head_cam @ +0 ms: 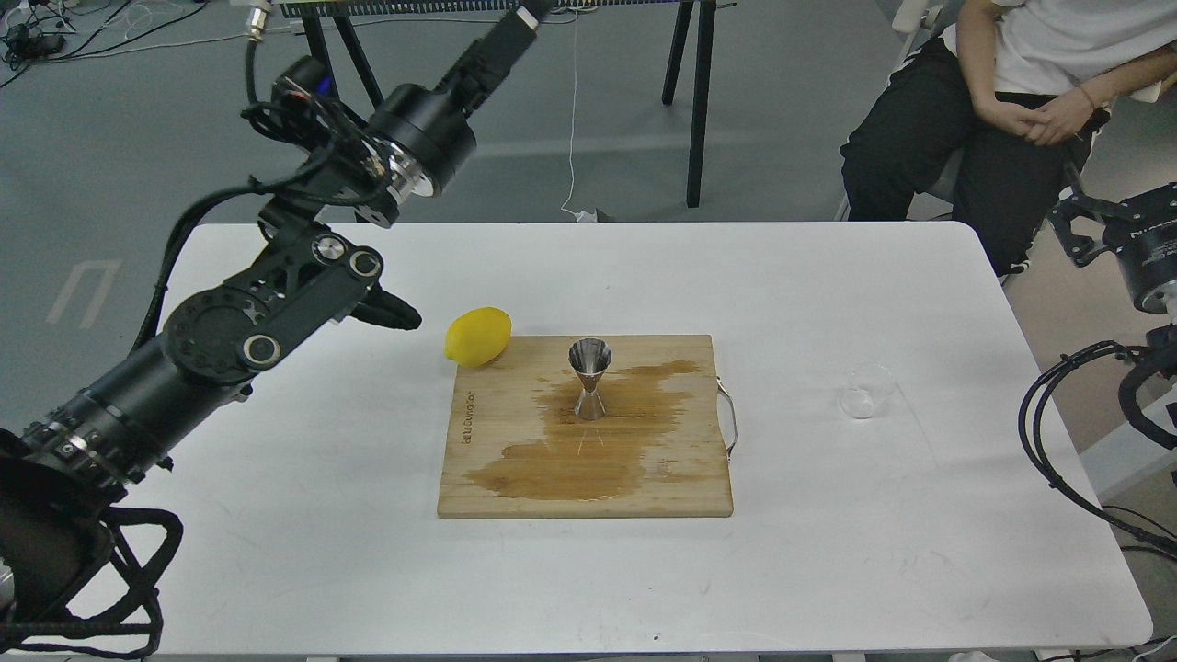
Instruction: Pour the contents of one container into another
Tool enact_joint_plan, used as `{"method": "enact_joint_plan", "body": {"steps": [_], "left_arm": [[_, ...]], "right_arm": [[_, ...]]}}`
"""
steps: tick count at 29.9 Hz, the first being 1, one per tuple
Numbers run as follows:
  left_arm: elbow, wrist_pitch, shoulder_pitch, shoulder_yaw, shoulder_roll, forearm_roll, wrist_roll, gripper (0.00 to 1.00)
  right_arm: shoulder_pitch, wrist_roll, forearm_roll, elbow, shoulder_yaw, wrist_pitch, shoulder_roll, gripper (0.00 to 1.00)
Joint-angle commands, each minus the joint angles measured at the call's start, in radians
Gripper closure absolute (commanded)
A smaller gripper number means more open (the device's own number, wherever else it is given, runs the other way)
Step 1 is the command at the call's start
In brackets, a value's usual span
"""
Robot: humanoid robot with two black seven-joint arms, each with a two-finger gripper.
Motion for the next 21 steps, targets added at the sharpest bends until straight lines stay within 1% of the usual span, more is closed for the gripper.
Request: {"method": "enact_joint_plan", "body": {"steps": [1, 3, 4, 5, 9, 11, 14, 15, 18, 21], "left_arm": [[0.014, -0.145, 0.010, -0.123, 0.021, -0.321, -0.017, 0.00], [0.042, -0.171, 0.013, -0.134, 0.039, -0.484, -0.017, 0.00], [0.065, -0.174, 0.015, -0.138, 0.045, -0.568, -0.017, 0.00], [0.089, -0.173, 0.015, -0.140, 0.045, -0.648, -0.017, 0.00], [0.220, -0.182, 0.015, -0.137, 0.045, -0.955, -0.012, 0.00], [0.255, -0.229, 0.016, -0.138, 0.048, -1.046, -0.012, 0.00], [0.287, -0.311, 0.032, -0.140, 0.050, -1.094, -0.012, 0.00], [0.287, -0.323, 0.044, -0.141, 0.050, -1.103, -0.012, 0.00], [0.287, -0.331, 0.070, -0.143, 0.055, -1.123, -0.012, 0.00], [0.287, -0.331, 0.104, -0.146, 0.052, -1.126, -0.014, 0.00]], "right_arm": [[-0.005, -0.044, 0.096, 0.013, 0.008, 0.000, -0.002, 0.00], [-0.024, -0.090, 0.190, 0.051, 0.009, 0.000, -0.004, 0.00], [-0.052, -0.106, 0.233, 0.090, 0.009, 0.000, -0.005, 0.00], [-0.079, -0.111, 0.256, 0.130, 0.011, 0.000, -0.009, 0.00], [-0.217, -0.112, 0.290, 0.302, 0.032, -0.041, -0.021, 0.00], [-0.308, -0.112, 0.295, 0.393, 0.057, -0.071, -0.013, 0.00], [-0.415, -0.111, 0.321, 0.480, 0.100, -0.136, 0.011, 0.00], [-0.452, -0.111, 0.336, 0.502, 0.109, -0.157, 0.028, 0.00], [-0.592, -0.111, 0.367, 0.589, 0.114, -0.222, 0.068, 0.00], [-0.687, -0.097, 0.364, 0.635, 0.106, -0.237, 0.106, 0.00]]}}
